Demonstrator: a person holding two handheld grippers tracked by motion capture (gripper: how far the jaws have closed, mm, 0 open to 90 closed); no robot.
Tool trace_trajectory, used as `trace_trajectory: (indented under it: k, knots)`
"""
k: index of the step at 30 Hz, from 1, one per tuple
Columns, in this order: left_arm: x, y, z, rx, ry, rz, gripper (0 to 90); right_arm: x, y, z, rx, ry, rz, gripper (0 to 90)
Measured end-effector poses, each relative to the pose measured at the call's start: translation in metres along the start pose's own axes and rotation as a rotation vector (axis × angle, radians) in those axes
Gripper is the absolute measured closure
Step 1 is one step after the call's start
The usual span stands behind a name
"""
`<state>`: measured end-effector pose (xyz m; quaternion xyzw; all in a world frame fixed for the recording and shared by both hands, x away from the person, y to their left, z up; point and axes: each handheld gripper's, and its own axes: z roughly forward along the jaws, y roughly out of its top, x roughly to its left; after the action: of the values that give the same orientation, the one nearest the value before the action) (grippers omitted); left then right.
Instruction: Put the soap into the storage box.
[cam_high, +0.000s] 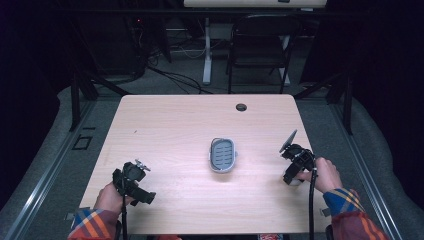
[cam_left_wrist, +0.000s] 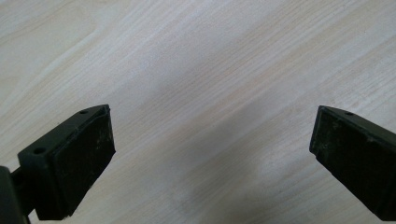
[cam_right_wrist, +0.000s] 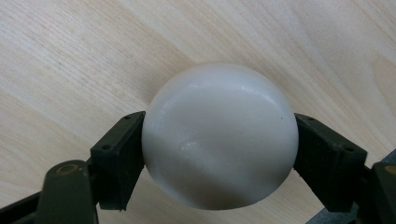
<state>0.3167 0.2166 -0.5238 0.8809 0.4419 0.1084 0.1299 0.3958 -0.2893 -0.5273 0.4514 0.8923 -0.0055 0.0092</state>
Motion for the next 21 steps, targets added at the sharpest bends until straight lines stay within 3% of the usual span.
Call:
trace_trajectory:
  k: [6, 7, 8, 10, 14, 19, 20, 21]
  knots:
    - [0.000, 0.000, 0.000, 0.003, 0.000, 0.005, 0.0, 0.003, 0.002, 0.001, -0.021, 0.010, 0.005, 22.6]
    - [0.000, 0.000, 0.000, 0.004, -0.001, 0.006, 0.0, 0.003, 0.004, -0.001, 0.013, 0.005, -0.018, 22.5]
    - [0.000, 0.000, 0.000, 0.004, -0.001, 0.006, 0.0, 0.003, 0.004, -0.001, 0.013, 0.005, -0.018, 22.5]
    - [0.000, 0.000, 0.000, 0.003, -0.001, 0.004, 0.0, 0.005, 0.003, 0.001, -0.020, 0.008, 0.000, 22.5]
    - [0.000, 0.000, 0.000, 0.004, -0.002, 0.006, 0.0, 0.007, 0.005, 0.000, -0.022, 0.010, -0.003, 22.5]
    - [0.000, 0.000, 0.000, 0.001, -0.001, 0.005, 0.0, 0.009, 0.015, -0.003, 0.000, -0.002, -0.035, 22.5]
    - [0.000, 0.000, 0.000, 0.001, 0.000, 0.004, 0.0, 0.013, 0.014, 0.001, -0.062, 0.017, 0.010, 22.5]
    - [0.001, 0.000, 0.000, 0.003, 0.000, 0.004, 0.0, 0.009, 0.020, -0.006, 0.031, -0.011, -0.072, 22.5]
